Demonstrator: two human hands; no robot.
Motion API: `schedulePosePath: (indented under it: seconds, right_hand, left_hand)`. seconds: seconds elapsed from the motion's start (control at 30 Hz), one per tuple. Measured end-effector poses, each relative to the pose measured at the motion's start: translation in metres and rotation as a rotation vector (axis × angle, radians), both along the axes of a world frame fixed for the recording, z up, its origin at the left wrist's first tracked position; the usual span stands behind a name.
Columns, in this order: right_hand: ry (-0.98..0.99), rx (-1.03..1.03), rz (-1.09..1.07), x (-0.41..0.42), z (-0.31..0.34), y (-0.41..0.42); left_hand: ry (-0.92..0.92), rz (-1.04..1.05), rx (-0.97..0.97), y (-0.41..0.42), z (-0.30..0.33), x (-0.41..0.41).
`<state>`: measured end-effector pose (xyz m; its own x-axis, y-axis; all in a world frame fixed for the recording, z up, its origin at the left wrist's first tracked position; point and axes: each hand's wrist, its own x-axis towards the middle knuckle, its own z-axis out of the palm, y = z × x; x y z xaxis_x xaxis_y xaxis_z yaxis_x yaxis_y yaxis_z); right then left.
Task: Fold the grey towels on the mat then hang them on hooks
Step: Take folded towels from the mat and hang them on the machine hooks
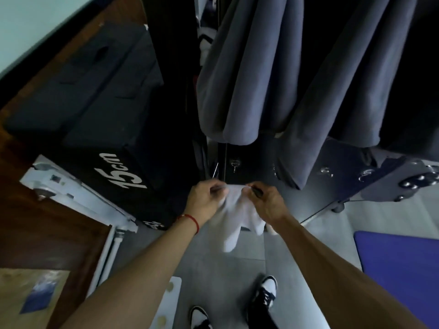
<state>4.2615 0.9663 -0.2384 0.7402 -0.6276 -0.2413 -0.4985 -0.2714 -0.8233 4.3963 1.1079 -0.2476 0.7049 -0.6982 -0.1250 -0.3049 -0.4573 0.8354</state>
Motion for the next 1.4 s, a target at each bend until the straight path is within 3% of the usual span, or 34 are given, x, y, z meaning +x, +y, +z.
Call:
schedulePosePath:
  seconds: [0.23,0.37,0.6,0.67,0.77,0.87,0.97,1.07,1.17,1.4]
  right_hand:
    - [-0.017,0.012,-0.321,0.052,-0.033,-0.020]
    - [0.024,0.096,-0.416,0.072,-0.022,-0.013]
    - [0.020,0.246,-0.600,0.084,-0.062,-0.014]
    - [0.050,0.264,-0.640,0.087,-0.062,-0.015]
    - [0.052,0.230,-0.640,0.084,-0.059,-0.016]
    - [0.020,0.042,-0.556,0.081,-0.060,-0.002]
    - [-0.138,-0.058,-0.453,0.075,-0.069,0.012]
    - [-0.136,-0.080,-0.283,0.066,-0.072,0.013]
    - [-0.085,-0.147,-0.213,0.063,-0.077,0.007]
    - [-0.128,-0.088,-0.265,0.067,-0.082,0.006]
  left_hand:
    - [-0.040,0.180,0.046,-0.059,-0.046,0.032]
    - [0.005,0.370,-0.040,-0.076,-0.064,0.028]
    - [0.301,0.538,-0.059,-0.088,-0.089,0.027]
    - [0.335,0.468,-0.043,-0.084,-0.095,0.030]
    - [0.052,0.397,-0.015,-0.080,-0.095,0.027]
    - [-0.259,0.324,0.018,-0.074,-0.080,0.012]
    - [-0.102,0.177,-0.067,-0.069,-0.070,-0.006]
    - [-0.031,0.086,-0.069,-0.063,-0.074,-0.004]
    - [-0.151,0.020,-0.005,-0.061,-0.083,0.002]
    - [-0.108,0.011,0.055,-0.069,-0.086,0.011]
